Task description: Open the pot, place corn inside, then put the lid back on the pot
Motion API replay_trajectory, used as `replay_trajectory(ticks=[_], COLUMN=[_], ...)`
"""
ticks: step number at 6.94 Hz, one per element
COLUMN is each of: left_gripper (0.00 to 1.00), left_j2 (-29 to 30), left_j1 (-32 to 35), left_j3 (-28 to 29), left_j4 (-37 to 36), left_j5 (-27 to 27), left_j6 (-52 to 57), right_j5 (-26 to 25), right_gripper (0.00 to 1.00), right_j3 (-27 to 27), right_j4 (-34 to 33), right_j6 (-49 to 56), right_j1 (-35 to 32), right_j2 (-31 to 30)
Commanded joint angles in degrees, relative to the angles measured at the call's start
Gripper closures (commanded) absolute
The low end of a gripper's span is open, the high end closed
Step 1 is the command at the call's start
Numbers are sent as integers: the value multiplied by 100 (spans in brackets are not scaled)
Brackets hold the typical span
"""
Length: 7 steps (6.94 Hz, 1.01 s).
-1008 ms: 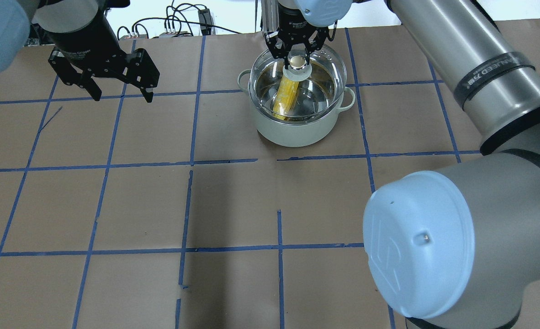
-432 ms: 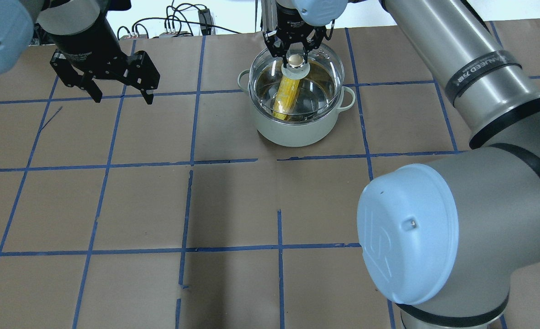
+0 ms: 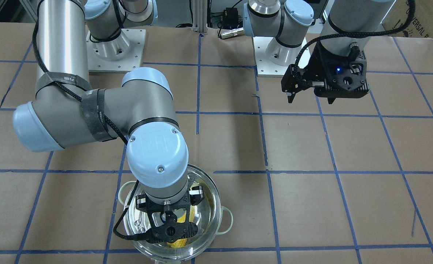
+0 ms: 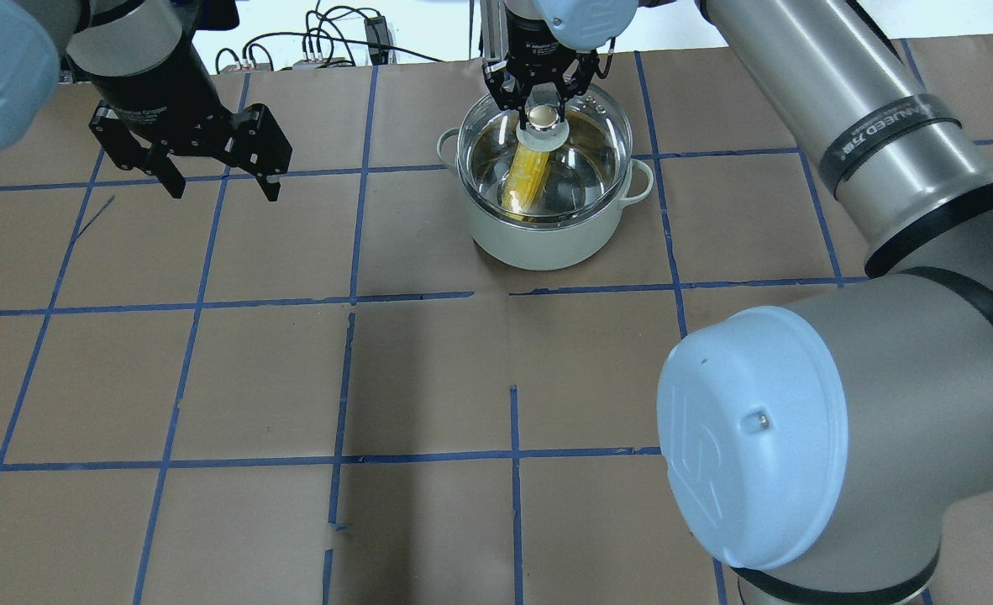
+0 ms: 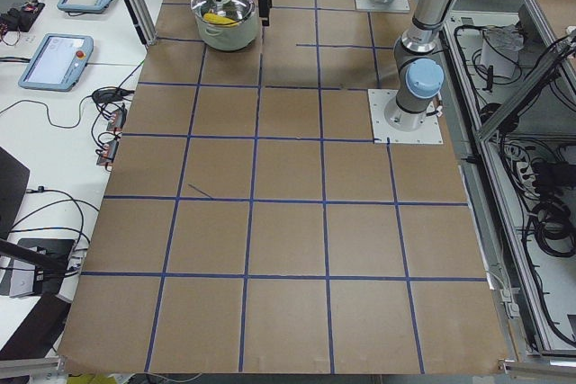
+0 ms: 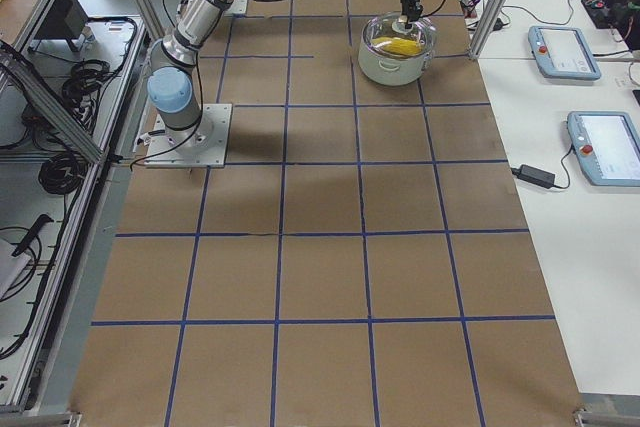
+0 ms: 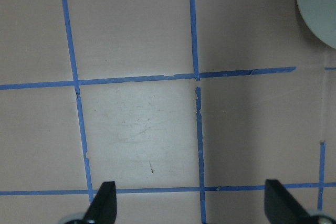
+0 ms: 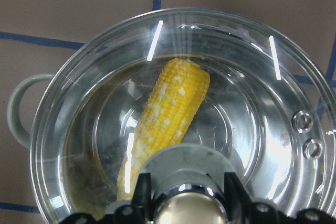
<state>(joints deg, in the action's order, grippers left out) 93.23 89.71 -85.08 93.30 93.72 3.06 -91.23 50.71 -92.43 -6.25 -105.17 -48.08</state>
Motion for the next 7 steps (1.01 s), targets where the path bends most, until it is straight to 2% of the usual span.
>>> replay_trajectory(ticks=[1, 7], left_gripper=[0, 0], left_j2=[-33, -33], left_j1=[-32, -67], left_j3=[-26, -26], left_j4=[-5, -5], left_j5=[15, 15], left_j6=[2, 2], right_j5=[0, -18], right_gripper=[92, 92], right_j3=[9, 9], right_j4=[6, 102], right_j6=[-78, -70], right_j1=[-47, -47], right_j2=[35, 1])
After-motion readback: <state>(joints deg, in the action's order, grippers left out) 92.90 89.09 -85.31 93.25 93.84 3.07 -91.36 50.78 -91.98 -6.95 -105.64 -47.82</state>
